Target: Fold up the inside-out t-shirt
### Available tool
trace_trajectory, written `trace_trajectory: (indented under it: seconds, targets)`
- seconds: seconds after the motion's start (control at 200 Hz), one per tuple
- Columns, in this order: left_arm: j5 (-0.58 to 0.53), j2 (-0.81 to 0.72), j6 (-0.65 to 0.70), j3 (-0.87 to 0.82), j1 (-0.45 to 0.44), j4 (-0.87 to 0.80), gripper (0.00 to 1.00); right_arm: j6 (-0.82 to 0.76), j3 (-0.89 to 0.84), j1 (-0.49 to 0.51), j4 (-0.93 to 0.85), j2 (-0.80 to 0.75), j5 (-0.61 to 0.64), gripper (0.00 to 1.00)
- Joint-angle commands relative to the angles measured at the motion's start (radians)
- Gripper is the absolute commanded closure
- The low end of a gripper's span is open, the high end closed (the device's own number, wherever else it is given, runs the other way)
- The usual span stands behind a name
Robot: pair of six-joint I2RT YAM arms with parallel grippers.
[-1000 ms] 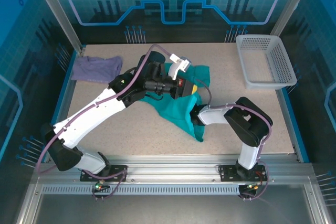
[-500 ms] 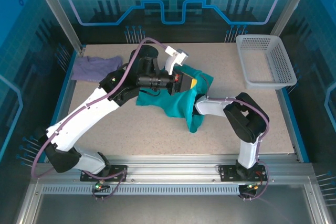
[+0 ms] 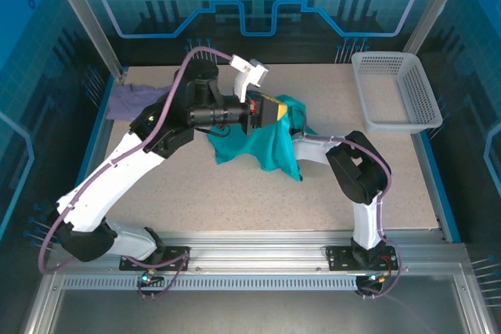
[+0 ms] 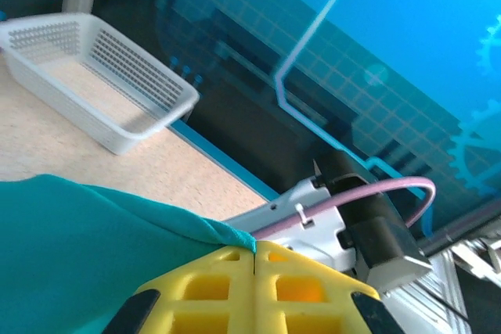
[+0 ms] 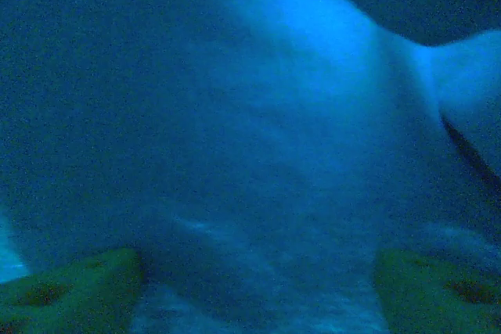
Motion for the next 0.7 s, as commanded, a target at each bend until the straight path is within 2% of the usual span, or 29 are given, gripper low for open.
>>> trace_trajectory:
  seconds: [0.0, 0.09, 0.19, 0.29, 0.51, 0.58, 0.695]
  targets:
    - [-0.13, -0.048, 0.026, 0.004, 0.021, 0.051, 1.0, 0.01, 0.01, -0.029, -0.161, 0.077, -0.111, 0.53]
    - [-0.226, -0.047, 0.026, -0.02, 0.039, 0.042, 1.0, -0.009, 0.008, -0.037, -0.168, 0.082, -0.155, 0.8]
    - [-0.34, -0.044, 0.003, -0.069, 0.086, 0.034, 1.0, -0.033, -0.001, -0.037, -0.163, 0.019, -0.188, 1.0]
    - [-0.415, -0.045, -0.051, -0.145, 0.184, 0.039, 1.0, -0.056, -0.019, -0.04, -0.153, -0.085, -0.208, 1.0]
    - [-0.461, -0.055, -0.137, -0.317, 0.443, 0.079, 1.0, -0.115, -0.159, -0.054, -0.058, -0.357, -0.34, 1.0]
    - [-0.457, -0.048, -0.161, -0.359, 0.481, 0.103, 1.0, -0.123, -0.197, -0.054, -0.004, -0.42, -0.393, 1.0]
    - [-0.433, -0.008, -0.17, -0.387, 0.484, 0.128, 1.0, -0.11, -0.213, -0.05, 0.09, -0.472, -0.498, 1.0]
